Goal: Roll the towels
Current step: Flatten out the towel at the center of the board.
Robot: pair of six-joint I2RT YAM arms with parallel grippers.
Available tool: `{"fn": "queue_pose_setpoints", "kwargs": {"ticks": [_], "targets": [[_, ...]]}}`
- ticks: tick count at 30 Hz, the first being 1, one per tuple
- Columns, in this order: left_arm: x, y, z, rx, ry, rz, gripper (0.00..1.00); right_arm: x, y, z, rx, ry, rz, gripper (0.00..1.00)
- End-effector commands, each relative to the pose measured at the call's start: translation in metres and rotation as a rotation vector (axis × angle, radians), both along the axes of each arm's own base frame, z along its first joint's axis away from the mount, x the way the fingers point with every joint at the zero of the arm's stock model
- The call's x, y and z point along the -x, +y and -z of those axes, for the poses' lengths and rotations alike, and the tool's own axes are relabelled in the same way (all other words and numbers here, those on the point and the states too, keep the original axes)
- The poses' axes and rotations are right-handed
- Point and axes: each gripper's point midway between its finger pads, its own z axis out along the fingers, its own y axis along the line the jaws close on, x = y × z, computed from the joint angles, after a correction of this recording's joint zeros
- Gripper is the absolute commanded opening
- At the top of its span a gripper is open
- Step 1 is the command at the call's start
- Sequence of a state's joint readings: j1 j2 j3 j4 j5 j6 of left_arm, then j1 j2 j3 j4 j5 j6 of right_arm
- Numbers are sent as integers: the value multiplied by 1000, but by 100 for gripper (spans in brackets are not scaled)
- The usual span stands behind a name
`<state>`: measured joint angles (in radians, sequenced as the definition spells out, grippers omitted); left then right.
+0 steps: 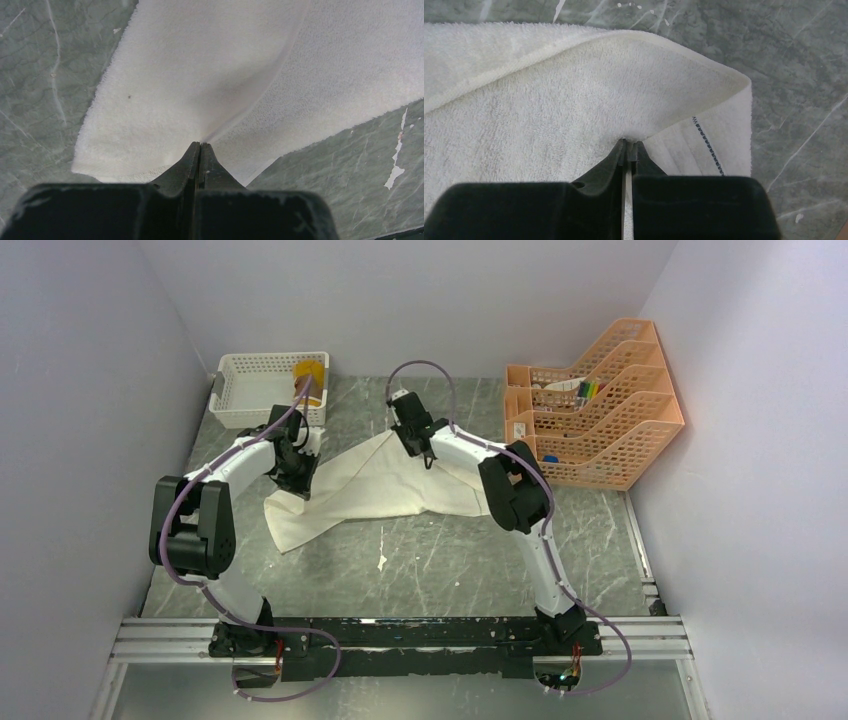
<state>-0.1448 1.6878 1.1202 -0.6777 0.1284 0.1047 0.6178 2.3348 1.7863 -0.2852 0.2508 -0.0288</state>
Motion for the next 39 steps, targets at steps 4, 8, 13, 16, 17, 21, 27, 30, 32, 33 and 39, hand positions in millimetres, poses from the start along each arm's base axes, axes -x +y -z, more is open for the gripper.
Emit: {"fn": "queue_pose_setpoints", "kwargs": {"ticks": [4, 8, 13, 16, 17, 21, 27, 30, 32, 33, 39], "targets": [[-22, 2, -27, 28, -86, -45, 7, 9, -28, -23, -36, 35, 47, 0], [-41, -1, -59, 77, -176, -79, 7, 6, -33, -86, -187, -9, 34, 0], [-73, 37, -119, 86, -350, -185, 7, 8, -65, -176, -381, -106, 57, 0], [-93, 80, -173, 117, -492, -291, 7, 4, -115, -225, -432, -187, 159, 0], [-97, 90, -194, 129, -550, -313, 7, 4, -134, -241, -435, -219, 200, 0], [-101, 100, -266, 139, -729, -281, 7, 20, -182, -296, -393, -341, 287, 0], [-64, 79, -327, 168, -887, -160, 7, 70, -182, -364, -513, -449, 238, 0], [-31, 66, -348, 184, -956, -110, 7, 105, -179, -383, -549, -481, 178, 0], [-5, 56, -361, 205, -1005, -78, 7, 135, -168, -394, -578, -494, 88, 0], [8, 51, -366, 213, -1028, -65, 7, 152, -162, -399, -597, -495, 46, 0], [95, 36, -373, 222, -1155, -76, 7, 234, -145, -389, -673, -468, -90, 0]]}}
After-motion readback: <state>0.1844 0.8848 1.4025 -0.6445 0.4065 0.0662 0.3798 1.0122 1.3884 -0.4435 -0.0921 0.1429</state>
